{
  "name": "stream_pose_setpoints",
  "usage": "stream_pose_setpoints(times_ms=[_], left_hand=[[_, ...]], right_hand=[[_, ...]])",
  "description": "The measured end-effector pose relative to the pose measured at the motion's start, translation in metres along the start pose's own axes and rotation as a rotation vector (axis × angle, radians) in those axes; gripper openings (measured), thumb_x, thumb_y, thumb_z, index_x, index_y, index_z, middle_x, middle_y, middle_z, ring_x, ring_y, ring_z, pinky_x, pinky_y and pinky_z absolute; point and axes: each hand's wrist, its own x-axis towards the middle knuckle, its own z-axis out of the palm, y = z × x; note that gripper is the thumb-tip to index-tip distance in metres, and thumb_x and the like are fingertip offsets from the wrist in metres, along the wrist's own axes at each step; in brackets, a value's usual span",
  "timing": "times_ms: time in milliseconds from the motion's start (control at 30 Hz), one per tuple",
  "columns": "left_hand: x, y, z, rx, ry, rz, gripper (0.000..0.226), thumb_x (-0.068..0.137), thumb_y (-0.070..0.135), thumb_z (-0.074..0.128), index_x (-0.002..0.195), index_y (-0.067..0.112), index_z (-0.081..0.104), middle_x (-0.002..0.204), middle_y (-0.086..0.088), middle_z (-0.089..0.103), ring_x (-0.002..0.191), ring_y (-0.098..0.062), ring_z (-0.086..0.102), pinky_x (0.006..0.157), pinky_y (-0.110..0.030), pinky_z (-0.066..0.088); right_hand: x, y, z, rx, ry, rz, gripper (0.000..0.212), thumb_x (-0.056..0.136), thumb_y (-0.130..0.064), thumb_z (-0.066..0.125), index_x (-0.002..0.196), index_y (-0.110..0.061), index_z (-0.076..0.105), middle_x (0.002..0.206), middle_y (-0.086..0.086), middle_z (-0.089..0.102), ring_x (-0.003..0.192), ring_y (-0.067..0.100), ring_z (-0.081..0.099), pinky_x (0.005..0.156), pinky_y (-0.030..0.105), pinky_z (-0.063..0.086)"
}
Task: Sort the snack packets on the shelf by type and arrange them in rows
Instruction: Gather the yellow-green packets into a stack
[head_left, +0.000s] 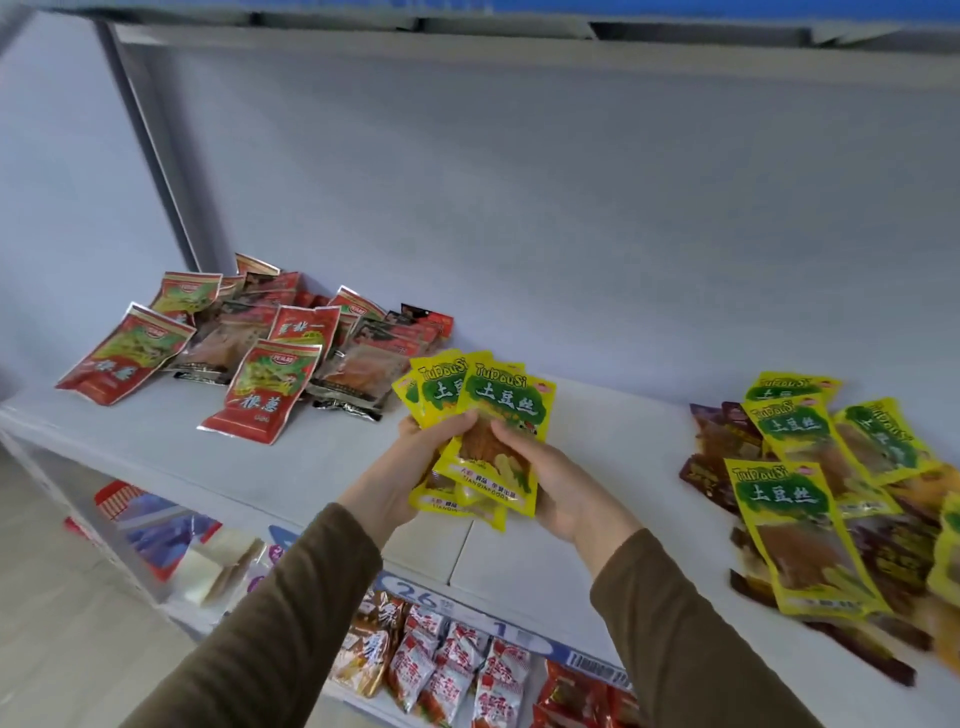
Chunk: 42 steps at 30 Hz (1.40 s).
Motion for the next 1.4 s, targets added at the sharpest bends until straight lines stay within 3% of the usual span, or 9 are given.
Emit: stream_pose_setpoints(times_ms=[100, 300, 500, 700, 867, 967, 1100, 1233, 1400], left_hand=[[0.025, 0.017, 0.007, 0.089, -0.087, -0.028, 0.062, 0.092, 0.033, 0.074, 0.144, 0.007, 0.051, 0.13, -0.024, 0.068, 0.116, -0.047, 0.066, 0.081, -0.053, 0.062], [0.066, 0.046, 0.0, 0.341, 0.008, 0.059, 0.081, 0.078, 0.058, 0.08, 0.141, 0.015, 0.054, 0.112, -0.017, 0.075, 0.082, -0.024, 0.07, 0.06, -0.03, 0.056], [0.09, 0.053, -0.023, 0.456, -0.034, 0.115, 0.072, 0.075, 0.042, 0.084, 0.139, 0.025, 0.055, 0.12, -0.01, 0.075, 0.104, -0.027, 0.073, 0.085, -0.046, 0.06], [0.109, 0.06, -0.038, 0.402, 0.047, 0.187, 0.091, 0.086, -0.004, 0.077, 0.154, 0.023, 0.022, 0.133, -0.015, 0.061, 0.109, -0.024, 0.066, 0.064, -0.017, 0.056], [0.114, 0.058, -0.046, 0.583, -0.018, 0.239, 0.114, 0.088, -0.004, 0.074, 0.164, 0.024, -0.005, 0.157, -0.011, 0.042, 0.143, -0.028, 0.045, 0.11, -0.045, 0.048], [0.116, 0.058, -0.048, 0.501, -0.072, 0.249, 0.115, 0.089, -0.011, 0.068, 0.163, 0.026, -0.012, 0.15, -0.011, 0.052, 0.129, -0.023, 0.057, 0.093, -0.028, 0.058], [0.119, 0.059, -0.056, 0.506, -0.04, 0.293, 0.096, 0.088, -0.01, 0.068, 0.162, 0.023, 0.016, 0.143, -0.013, 0.057, 0.128, -0.028, 0.059, 0.106, -0.044, 0.051], [0.12, 0.056, -0.063, 0.579, 0.005, 0.338, 0.107, 0.085, -0.006, 0.076, 0.162, 0.025, 0.007, 0.14, -0.006, 0.056, 0.121, -0.023, 0.063, 0.099, -0.041, 0.056], [0.122, 0.059, -0.069, 0.652, -0.025, 0.384, 0.113, 0.083, -0.003, 0.079, 0.161, 0.032, 0.005, 0.148, 0.0, 0.048, 0.109, -0.003, 0.064, 0.074, -0.017, 0.058]], right_hand=[[0.022, 0.002, -0.005, 0.149, 0.018, -0.029, 0.053, 0.086, -0.037, 0.072, 0.132, -0.012, 0.066, 0.126, 0.016, 0.07, 0.115, 0.033, 0.068, 0.091, 0.045, 0.058], [0.066, -0.011, -0.006, 0.33, 0.082, -0.251, 0.052, 0.09, -0.02, 0.067, 0.139, -0.006, 0.058, 0.128, 0.022, 0.067, 0.109, 0.036, 0.069, 0.087, 0.049, 0.058], [0.105, -0.01, 0.02, 0.19, 0.318, -0.379, 0.049, 0.088, 0.002, 0.07, 0.135, -0.002, 0.056, 0.124, 0.025, 0.068, 0.114, 0.044, 0.065, 0.099, 0.061, 0.051], [0.123, -0.003, 0.035, -0.237, 0.531, -0.334, 0.038, 0.085, -0.032, 0.077, 0.12, -0.026, 0.065, 0.116, -0.001, 0.073, 0.105, 0.017, 0.07, 0.095, 0.042, 0.057], [0.131, 0.0, 0.04, -0.186, 0.566, -0.349, 0.064, 0.087, -0.054, 0.064, 0.146, -0.033, 0.046, 0.139, -0.007, 0.059, 0.127, 0.017, 0.057, 0.106, 0.047, 0.049], [0.137, 0.004, 0.052, -0.1, 0.506, -0.351, 0.06, 0.09, -0.057, 0.061, 0.146, -0.041, 0.045, 0.133, -0.01, 0.064, 0.12, 0.015, 0.063, 0.102, 0.047, 0.053], [0.142, 0.011, 0.06, -0.013, 0.548, -0.366, 0.045, 0.1, -0.042, 0.056, 0.145, -0.039, 0.047, 0.133, -0.01, 0.064, 0.118, 0.013, 0.064, 0.099, 0.044, 0.055], [0.141, 0.014, 0.067, -0.037, 0.612, -0.379, 0.042, 0.103, -0.032, 0.051, 0.144, -0.039, 0.049, 0.133, -0.012, 0.063, 0.12, 0.012, 0.061, 0.097, 0.036, 0.054], [0.138, 0.016, 0.071, -0.04, 0.622, -0.377, 0.043, 0.103, -0.03, 0.052, 0.145, -0.036, 0.047, 0.134, -0.009, 0.062, 0.121, 0.014, 0.06, 0.104, 0.044, 0.051]])
